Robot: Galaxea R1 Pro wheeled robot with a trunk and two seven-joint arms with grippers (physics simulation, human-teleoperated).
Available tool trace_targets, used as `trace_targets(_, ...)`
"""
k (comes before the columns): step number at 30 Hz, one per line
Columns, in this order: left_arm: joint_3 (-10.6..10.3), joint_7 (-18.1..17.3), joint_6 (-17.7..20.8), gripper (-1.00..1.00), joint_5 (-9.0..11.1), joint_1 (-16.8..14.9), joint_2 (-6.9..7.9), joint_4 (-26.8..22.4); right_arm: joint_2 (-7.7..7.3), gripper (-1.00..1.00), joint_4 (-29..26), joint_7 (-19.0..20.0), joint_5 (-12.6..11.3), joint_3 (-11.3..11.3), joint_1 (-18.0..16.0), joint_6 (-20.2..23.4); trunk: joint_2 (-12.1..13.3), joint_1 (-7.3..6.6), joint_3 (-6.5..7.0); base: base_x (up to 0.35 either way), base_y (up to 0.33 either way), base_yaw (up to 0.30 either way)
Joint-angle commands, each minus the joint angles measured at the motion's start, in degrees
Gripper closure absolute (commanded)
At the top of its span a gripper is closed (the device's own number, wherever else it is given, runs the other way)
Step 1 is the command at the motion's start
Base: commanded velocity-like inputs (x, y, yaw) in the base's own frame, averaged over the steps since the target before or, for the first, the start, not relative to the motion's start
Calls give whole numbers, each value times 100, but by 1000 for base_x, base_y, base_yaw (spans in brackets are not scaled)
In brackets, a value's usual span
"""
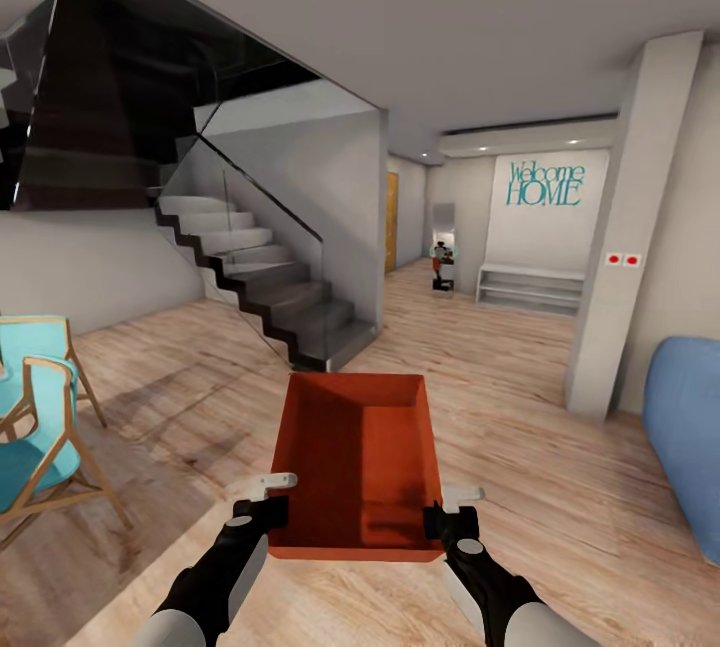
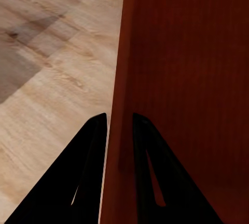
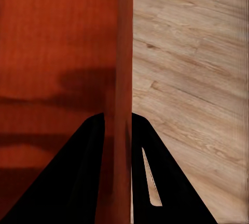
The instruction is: Move the two storage containers from the living room to the garage. In the garage, place one container on the floor and stack the other container on top of it (either order is fine).
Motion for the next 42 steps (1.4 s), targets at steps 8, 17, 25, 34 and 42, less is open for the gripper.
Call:
trace_targets(8,53,75,-201,100,-22,-4,-7,-220,2,100,16,-31,-84,-27,-2,-24,-6,1,-9,1,0,-243)
trace_targets(17,27,75,-201,100,-31,-4,-4,-127,2,100,16,-31,-84,-27,-2,-24,-6,1,-9,237,0,-243)
trace_targets(25,26,75,-201,100,-32,-4,-4,-108,2,100,11,-31,-84,-27,-2,-24,-6,1,-9,320,0,-243)
trace_targets(34,40,75,-201,100,-32,-4,-4,-99,2,100,15,-31,-84,-27,-2,-16,-6,1,-9,322,0,-65)
trace_targets(42,40,75,-196,100,-24,-4,-4,-99,2,100,16,-31,-84,-21,-2,-13,-6,1,-9,322,0,-1)
